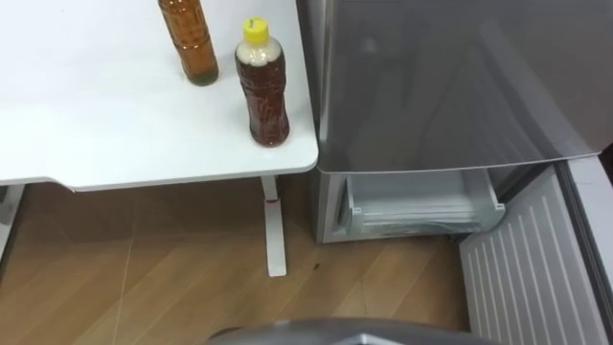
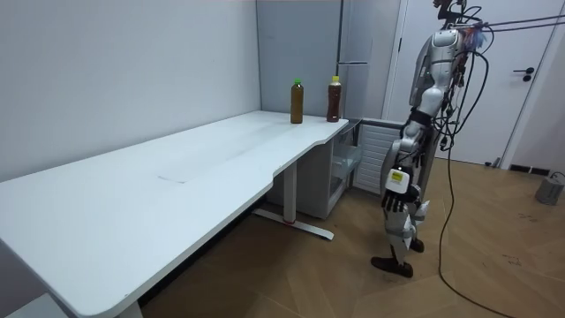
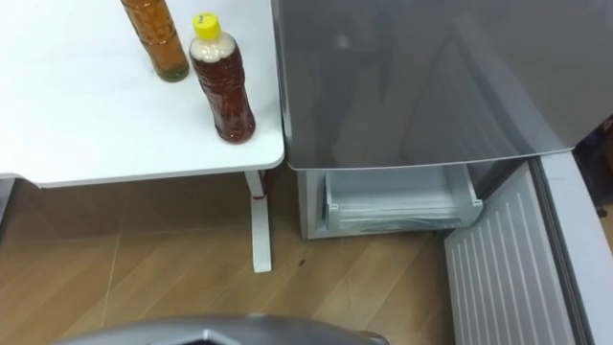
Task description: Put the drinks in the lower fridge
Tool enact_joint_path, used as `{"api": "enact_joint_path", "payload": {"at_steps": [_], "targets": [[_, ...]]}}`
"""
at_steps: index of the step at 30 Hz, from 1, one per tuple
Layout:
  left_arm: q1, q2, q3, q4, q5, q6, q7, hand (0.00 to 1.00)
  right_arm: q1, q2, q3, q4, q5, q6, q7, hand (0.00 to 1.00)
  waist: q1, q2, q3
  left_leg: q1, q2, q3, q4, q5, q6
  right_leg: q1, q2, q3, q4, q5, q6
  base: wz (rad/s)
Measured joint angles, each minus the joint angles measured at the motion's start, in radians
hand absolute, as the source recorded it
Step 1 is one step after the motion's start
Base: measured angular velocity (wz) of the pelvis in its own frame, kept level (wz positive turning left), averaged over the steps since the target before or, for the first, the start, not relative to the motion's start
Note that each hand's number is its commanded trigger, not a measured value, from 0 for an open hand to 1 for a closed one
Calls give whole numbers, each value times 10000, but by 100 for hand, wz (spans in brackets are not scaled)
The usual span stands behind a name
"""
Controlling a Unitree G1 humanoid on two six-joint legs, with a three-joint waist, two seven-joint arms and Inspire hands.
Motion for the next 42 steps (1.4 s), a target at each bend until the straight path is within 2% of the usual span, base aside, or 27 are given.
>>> {"api": "enact_joint_path", "payload": {"at_steps": [2, 4, 8, 12, 13, 14, 16, 19, 22, 24, 28, 29, 31, 32, 34, 36, 38, 42], "targets": [[13, -51, 115, -13, -616, -31, 257, 0, 2, 0, -3, -17, 61, 0, -4, 0, 17, 10, -2, 1, 0, -13, -4, -1, 2, -5, -4, -1, -2, -23, -5, 0], [120, -70, 322, -11, -1805, -86, 674, 0, 4, -2, 8, -41, 58, 0, -4, 0, 18, 9, -3, 14, -7, -60, -10, -9, 12, -15, -14, -36, 22, -70, -9, 4], [226, -63, 596, -11, -3047, -104, 1374, 0, 4, -5, -81, -44, 57, -1, -18, 0, 19, 18, -7, 15, -36, -165, -8, -10, 13, -4, -31, -126, 20, -76, -9, 7], [270, -42, 1527, -33, -5405, -182, 2405, 0, 3, -7, -79, -57, 53, -46, -119, 0, 35, 60, -7, 19, -62, -191, -3, -9, 15, 10, -61, -185, 146, -79, -4, 5], [264, -51, 1922, -228, -6275, -352, 2684, 0, 0, -10, -90, -64, 38, -107, -124, 0, 61, 84, -4, 17, -64, -201, 5, -9, 15, 12, -62, -183, 146, -82, -3, 0], [273, -57, 2128, -430, -6643, -412, 2807, 0, 1, -9, -109, -76, 25, -136, -124, 0, 68, 90, -1, 19, -64, -207, 2, -9, 16, 15, -62, -182, 145, -84, -3, 0], [269, -46, 2639, -1157, -8130, -880, 3389, 0, 18, -41, -186, -73, 21, -216, -118, 0, 94, 117, -5, 36, -63, -207, -30, -7, 17, 56, -60, -159, 154, -94, -1, 0], [182, -26, 2820, -1820, -9482, -1411, 3899, 0, 35, -70, -208, -79, -5, -303, -108, 0, 130, 178, -9, 32, -64, -185, -86, -9, 21, 36, -54, -97, 171, -94, 0, -4], [144, -29, 2974, -2691, -10608, -1604, 4571, 0, 134, -68, -340, -174, 9, -338, -144, 0, 245, 204, -14, 16, -68, -186, -79, -14, 28, 2, -56, -103, 164, -93, 0, 0], [148, -37, 3231, -3531, -10777, -1651, 5063, 0, 250, -69, -379, -234, 5, -421, -233, 0, 336, 234, -37, 7, -67, -188, -93, -13, 27, -31, -46, -85, 158, -93, 0, 0], [147, -46, 3571, -4951, -10769, -2262, 6318, 0, 256, -69, -461, -292, 14, -544, -420, 0, 365, 282, -69, 90, -79, -196, -129, -14, 27, -12, -45, -54, 150, -93, -1, 0], [158, -46, 3578, -5120, -10768, -2360, 6467, 0, 273, -71, -462, -292, 17, -556, -430, 0, 371, 283, -71, 116, -80, -194, -156, -14, 27, -5, -44, -32, 153, -93, 0, -4], [252, -51, 3665, -6163, -10774, -2481, 7124, 0, 504, -56, -462, -634, -113, -633, -415, 0, 389, 281, -88, 146, -80, -235, -181, -13, 26, 9, -43, -15, 162, -93, -1, 0], [263, -51, 3681, -6512, -10779, -2514, 7295, 0, 535, -55, -466, -702, -175, -658, -409, 0, 374, 276, -86, 119, -80, -251, -174, -13, 27, -5, -43, -25, 154, -94, -1, 4], [230, -41, 3671, -7628, -10732, -2889, 7791, 0, 559, -56, -460, -858, -374, -715, -414, 0, 368, 282, -90, 38, -92, -306, -115, -14, 28, -45, -45, -5, 153, -93, -1, 4], [196, -14, 3663, -8208, -10601, -3106, 7998, 0, 588, -72, -441, -898, -366, -785, -408, 0, 415, 307, -96, 25, -91, -303, -100, -15, 29, -43, -43, 14, 159, -93, -2, 0], [184, -15, 3673, -8758, -9985, -3148, 8178, 0, 637, -92, -479, -891, -371, -793, -339, 0, 467, 318, -103, 31, -87, -301, -106, -15, 29, -30, -38, 36, 168, -92, -3, 0], [186, -14, 3663, -9926, -8009, -3220, 8411, 0, 683, -92, -520, -790, -356, -946, -246, 0, 549, 316, -99, -3, -105, -395, -74, -15, 29, -9, -39, -12, 162, -86, -10, 5]]}}
